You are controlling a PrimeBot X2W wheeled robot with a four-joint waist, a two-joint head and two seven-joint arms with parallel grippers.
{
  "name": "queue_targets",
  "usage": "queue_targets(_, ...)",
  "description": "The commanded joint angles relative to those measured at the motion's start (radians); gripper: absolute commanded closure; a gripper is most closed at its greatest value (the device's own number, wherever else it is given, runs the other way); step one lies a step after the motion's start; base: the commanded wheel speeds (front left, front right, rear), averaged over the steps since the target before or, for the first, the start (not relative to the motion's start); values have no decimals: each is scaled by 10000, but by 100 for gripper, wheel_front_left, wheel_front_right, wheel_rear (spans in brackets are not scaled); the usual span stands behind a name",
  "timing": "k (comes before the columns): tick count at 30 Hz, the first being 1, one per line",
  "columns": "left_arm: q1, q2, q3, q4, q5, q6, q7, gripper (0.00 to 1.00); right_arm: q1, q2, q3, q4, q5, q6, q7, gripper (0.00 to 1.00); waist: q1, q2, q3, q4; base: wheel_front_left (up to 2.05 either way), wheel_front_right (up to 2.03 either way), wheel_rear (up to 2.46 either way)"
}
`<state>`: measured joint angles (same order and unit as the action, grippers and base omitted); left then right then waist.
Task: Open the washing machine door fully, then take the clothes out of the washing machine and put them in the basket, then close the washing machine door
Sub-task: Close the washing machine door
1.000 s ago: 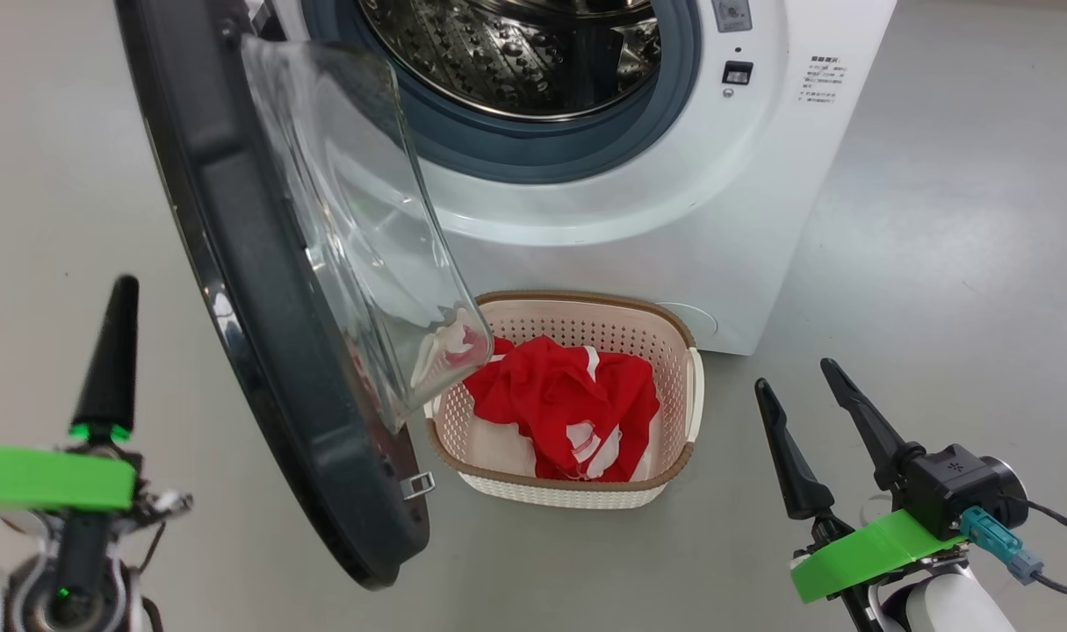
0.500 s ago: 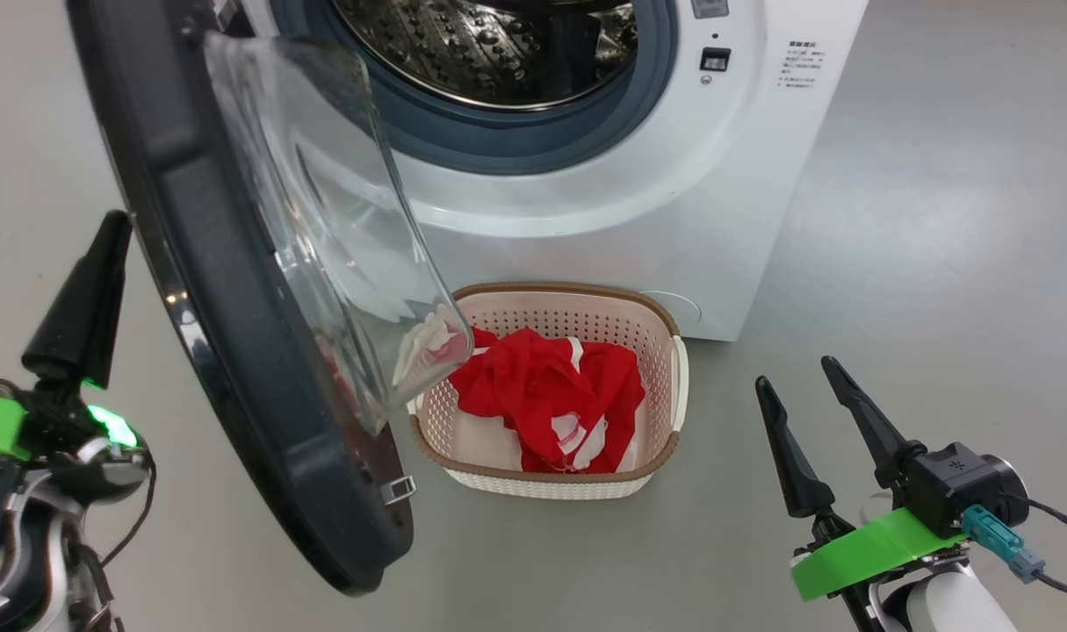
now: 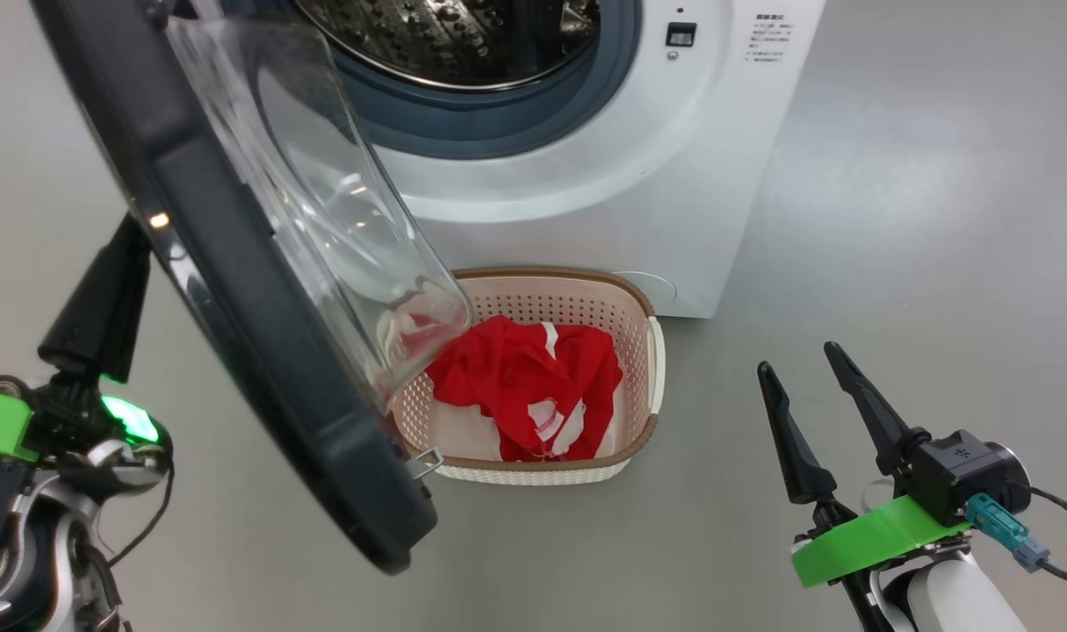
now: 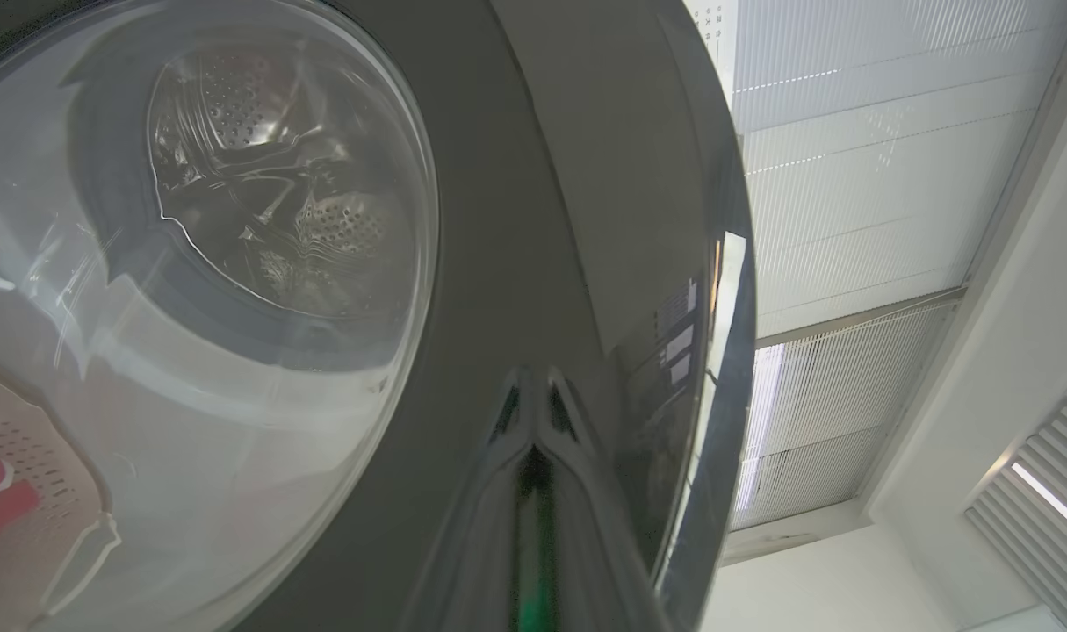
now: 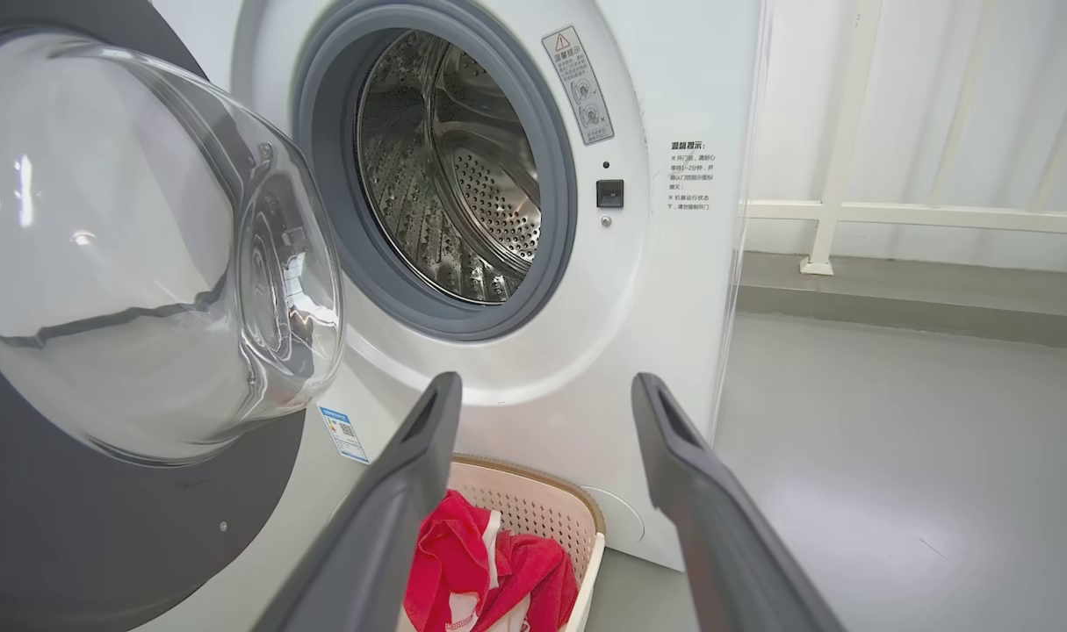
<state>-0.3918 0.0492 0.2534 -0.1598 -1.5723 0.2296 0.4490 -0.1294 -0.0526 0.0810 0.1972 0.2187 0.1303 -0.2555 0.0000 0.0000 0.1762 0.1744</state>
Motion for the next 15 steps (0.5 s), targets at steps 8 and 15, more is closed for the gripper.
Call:
queue_targets(8, -56, 153, -168, -381, -79, -109, 156, 100, -378, 24, 313, -213, 116, 4, -63, 0, 0, 0, 36, -533, 0, 0, 0)
queue_targets(15, -162, 106, -349, -49, -2, -216, -103, 100, -364, 24, 315, -199, 153, 4, -63, 0, 0, 0, -22, -1046, 0, 0, 0)
